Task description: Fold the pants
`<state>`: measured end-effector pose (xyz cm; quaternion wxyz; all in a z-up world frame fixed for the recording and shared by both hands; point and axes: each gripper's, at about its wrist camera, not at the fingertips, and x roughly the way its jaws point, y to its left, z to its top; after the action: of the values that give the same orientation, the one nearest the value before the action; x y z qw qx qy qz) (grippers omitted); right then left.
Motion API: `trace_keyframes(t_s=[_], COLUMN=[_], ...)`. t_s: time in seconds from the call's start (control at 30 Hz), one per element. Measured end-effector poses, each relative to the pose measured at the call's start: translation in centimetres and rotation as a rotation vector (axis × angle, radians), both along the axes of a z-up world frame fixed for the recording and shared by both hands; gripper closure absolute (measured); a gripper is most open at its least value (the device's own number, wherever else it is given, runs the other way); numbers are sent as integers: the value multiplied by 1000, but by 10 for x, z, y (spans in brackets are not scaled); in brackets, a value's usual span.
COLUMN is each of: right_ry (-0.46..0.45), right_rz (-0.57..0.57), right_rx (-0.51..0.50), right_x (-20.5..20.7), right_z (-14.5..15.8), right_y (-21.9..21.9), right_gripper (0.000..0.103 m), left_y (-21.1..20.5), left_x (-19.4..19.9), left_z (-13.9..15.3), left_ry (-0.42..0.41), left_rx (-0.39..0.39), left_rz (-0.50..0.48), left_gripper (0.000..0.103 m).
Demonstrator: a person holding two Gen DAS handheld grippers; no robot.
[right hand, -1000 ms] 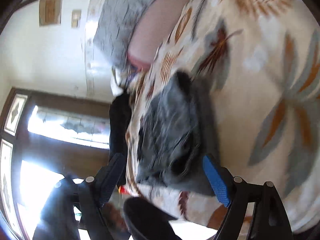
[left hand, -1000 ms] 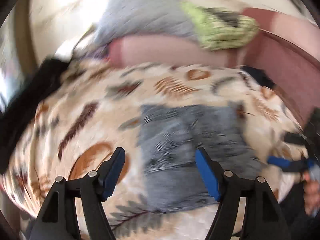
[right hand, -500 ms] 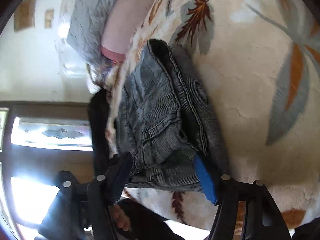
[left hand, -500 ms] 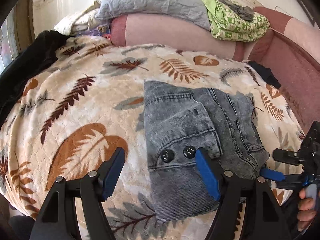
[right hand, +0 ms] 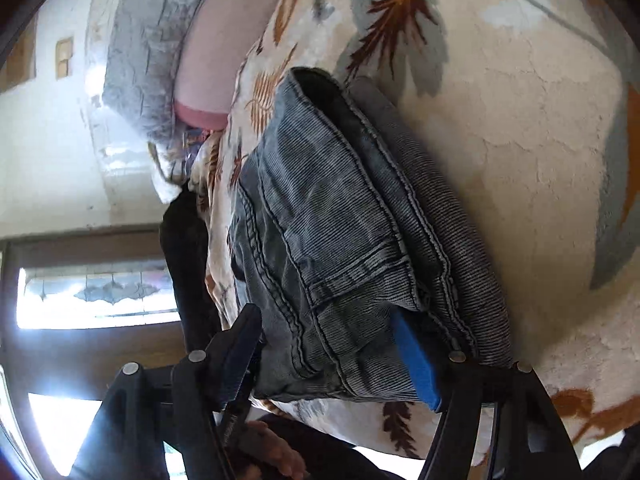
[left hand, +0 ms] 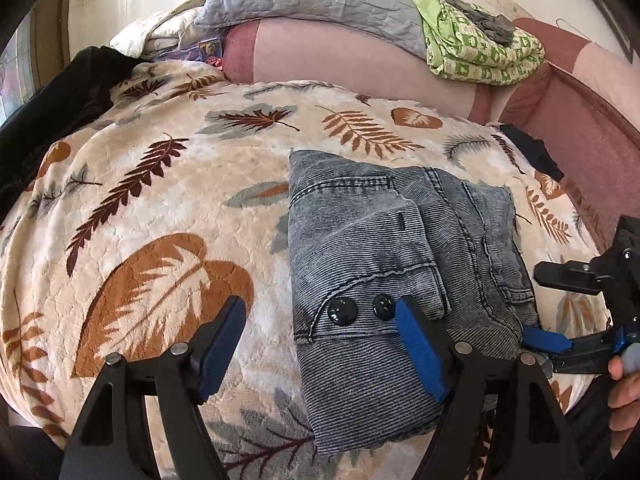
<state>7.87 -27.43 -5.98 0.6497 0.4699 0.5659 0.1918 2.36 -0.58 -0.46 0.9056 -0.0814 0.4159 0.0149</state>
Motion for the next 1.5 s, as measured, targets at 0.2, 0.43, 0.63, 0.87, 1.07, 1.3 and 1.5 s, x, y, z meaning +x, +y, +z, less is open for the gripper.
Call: trace_keyframes(t_s=[0.2, 0.43, 0.63, 0.87, 1.07, 1.3, 1.5], right_ry=[31, -22, -162, -288, -138, -74, -54], right_rz=[-90, -40, -20, -37, -72, -118, -148], right_rx=[48, -81, -165, -213, -47, 7, 42], right_x=[-8, 4, -8, -49, -48, -32, -17], right_z=[-11, -5, 36, 68, 10, 1, -11], right_y=[-11, -1, 14, 20, 9, 6, 2], right_gripper=[32, 89, 95, 99, 82, 30, 52], left_y=[-1, -1, -1, 3, 2, 2, -1], left_x=[-1, -2, -2, -8, -3, -2, -2], left_z=[1, 1, 1, 12, 10, 8, 5], left_ry=[-6, -4, -2, -25, -16, -13, -14], left_rx=[5, 8, 8, 17, 50, 51, 63], left_rz=[0, 3, 0, 0, -14, -12, -18], left_gripper=[25, 25, 25, 25, 25, 25, 24])
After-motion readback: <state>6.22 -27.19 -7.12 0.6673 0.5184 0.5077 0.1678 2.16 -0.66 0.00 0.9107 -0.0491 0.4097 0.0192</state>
